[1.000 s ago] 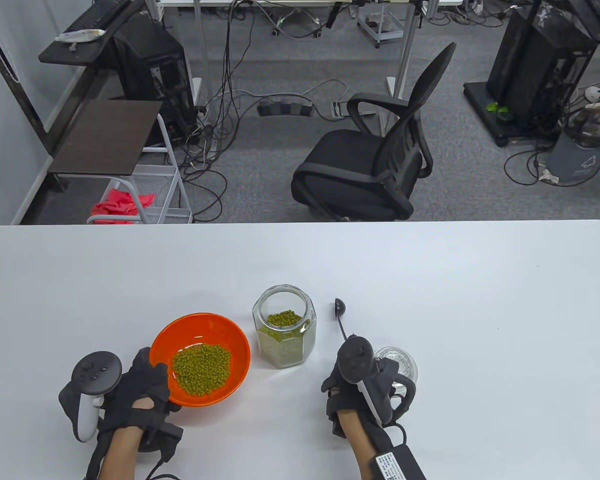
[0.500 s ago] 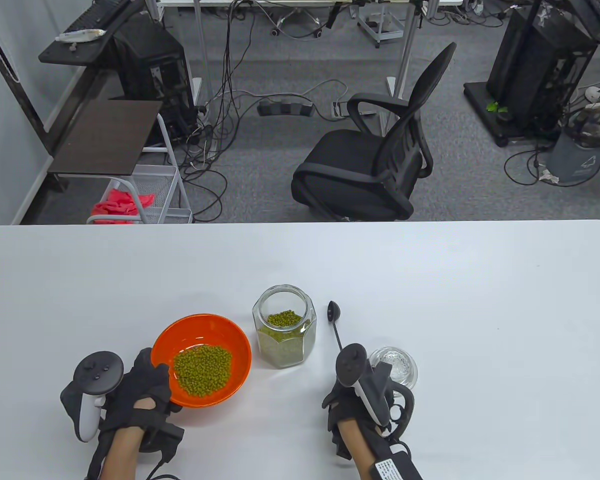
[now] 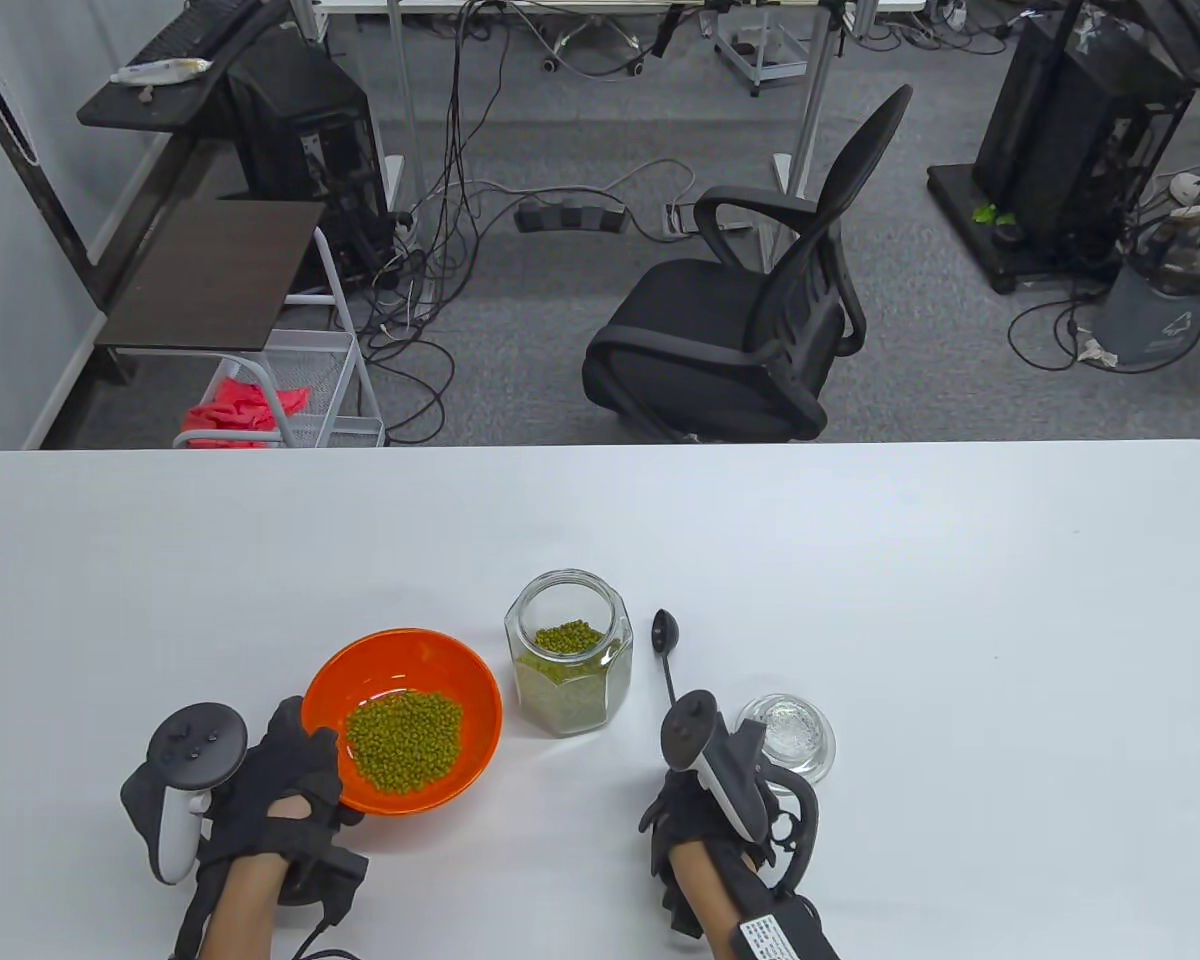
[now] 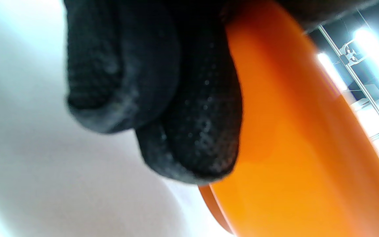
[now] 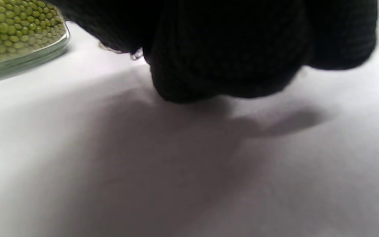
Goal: Portion mung beans with measuring scoop (Bowl in hand)
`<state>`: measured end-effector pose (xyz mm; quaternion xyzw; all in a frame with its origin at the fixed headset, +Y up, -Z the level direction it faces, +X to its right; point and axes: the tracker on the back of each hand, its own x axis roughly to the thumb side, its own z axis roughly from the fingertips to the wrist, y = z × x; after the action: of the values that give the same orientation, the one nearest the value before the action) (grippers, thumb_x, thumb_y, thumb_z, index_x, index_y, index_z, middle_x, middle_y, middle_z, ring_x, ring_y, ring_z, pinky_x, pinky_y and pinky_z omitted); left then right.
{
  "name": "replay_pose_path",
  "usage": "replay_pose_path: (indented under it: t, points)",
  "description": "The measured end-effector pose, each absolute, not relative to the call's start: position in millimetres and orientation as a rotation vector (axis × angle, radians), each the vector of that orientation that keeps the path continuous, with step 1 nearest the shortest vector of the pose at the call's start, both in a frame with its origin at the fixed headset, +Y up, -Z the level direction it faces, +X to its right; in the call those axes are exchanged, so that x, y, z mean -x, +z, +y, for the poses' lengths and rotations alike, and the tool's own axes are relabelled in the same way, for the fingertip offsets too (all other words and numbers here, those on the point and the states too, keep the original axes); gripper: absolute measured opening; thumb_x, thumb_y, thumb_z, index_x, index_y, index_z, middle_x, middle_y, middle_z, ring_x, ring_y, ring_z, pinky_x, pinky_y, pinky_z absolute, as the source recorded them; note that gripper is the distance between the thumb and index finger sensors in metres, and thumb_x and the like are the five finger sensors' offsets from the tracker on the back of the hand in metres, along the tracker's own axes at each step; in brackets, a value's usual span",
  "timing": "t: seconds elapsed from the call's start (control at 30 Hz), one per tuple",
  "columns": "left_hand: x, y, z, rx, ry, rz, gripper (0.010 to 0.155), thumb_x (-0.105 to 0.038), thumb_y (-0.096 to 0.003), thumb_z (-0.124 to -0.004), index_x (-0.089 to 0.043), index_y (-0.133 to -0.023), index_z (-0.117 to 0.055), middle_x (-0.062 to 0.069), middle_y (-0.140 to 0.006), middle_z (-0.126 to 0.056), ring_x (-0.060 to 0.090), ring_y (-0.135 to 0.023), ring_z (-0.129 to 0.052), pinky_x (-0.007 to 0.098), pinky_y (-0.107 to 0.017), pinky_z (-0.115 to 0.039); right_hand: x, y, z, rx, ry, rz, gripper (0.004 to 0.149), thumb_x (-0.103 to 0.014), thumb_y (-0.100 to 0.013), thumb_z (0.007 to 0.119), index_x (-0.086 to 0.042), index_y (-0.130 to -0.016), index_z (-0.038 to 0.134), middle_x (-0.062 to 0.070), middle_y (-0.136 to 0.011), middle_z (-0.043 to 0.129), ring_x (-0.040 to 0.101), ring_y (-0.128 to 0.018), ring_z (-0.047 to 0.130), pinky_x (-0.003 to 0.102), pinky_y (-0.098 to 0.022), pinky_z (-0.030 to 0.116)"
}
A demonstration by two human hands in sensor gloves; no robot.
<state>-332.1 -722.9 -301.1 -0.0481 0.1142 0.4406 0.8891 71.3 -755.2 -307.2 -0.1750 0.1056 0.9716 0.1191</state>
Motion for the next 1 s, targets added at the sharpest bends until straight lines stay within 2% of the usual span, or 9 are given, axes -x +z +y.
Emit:
replay_pose_path:
  t: [1.0]
  points:
    - [332.3, -301.0, -723.1, 0.100, 0.916, 0.239, 0.065, -0.033, -0.0526, -0.068, 0.002, -0.103, -0.047, 0.014, -0.084, -0.082, 0.011, -0.020, -0.117, 0.018, -0.014, -0.102, -69.6, -306.7, -754.8, 0.492, 2.904, 0.232, 0.044, -0.034, -0.044, 0.088, -0.005, -0.076, 0.089, 0.018, -0.051, 0.099, 0.024, -0.024, 0.102, 0.055, -0.034, 0.083]
